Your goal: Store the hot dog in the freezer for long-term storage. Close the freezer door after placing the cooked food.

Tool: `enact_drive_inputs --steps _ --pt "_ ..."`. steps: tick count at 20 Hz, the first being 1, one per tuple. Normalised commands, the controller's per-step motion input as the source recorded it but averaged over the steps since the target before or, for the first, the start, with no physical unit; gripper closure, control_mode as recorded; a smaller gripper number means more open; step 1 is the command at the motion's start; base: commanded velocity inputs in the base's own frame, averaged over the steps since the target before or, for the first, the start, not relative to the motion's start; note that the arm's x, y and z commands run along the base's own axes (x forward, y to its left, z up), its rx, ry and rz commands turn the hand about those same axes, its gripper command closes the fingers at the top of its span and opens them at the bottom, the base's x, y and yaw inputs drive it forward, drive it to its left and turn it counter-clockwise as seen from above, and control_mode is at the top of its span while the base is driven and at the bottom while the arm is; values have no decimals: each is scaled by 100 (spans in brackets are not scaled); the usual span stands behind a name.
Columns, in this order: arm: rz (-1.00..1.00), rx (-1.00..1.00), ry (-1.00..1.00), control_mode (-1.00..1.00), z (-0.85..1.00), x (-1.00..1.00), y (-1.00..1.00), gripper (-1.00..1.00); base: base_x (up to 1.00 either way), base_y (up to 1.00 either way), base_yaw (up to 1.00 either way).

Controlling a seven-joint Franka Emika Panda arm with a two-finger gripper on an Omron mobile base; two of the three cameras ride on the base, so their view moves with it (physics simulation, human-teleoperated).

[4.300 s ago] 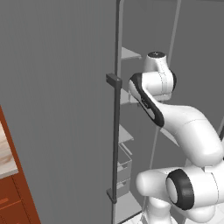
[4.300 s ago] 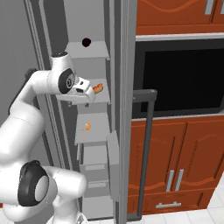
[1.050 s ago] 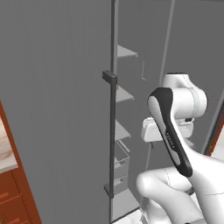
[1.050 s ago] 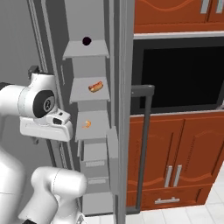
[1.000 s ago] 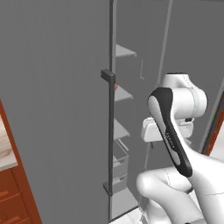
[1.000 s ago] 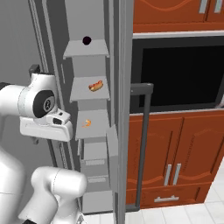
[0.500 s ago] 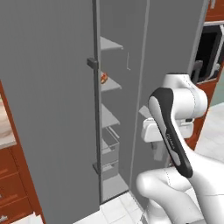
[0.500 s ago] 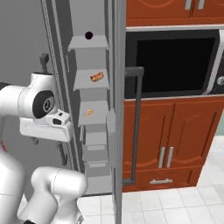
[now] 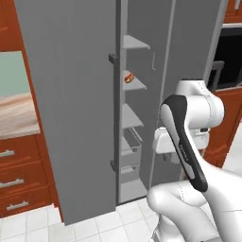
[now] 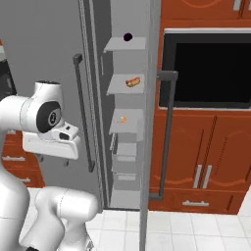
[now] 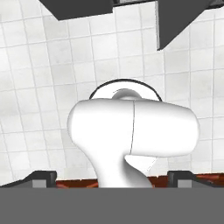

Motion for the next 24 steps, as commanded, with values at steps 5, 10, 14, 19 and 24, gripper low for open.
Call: enact_drive_inputs --steps 5,10,14,19,24 --pt "0 0 0 100 0 0 0 -100 -6 -66 16" --pt "0 0 0 100 0 0 0 -100 -2 -80 18" --pt "0 0 0 100 0 0 0 -100 -4 -39 18" --pt "0 0 0 100 0 0 0 -100 0 -11 8" --pt "0 0 0 100 0 0 0 -100 0 4 0"
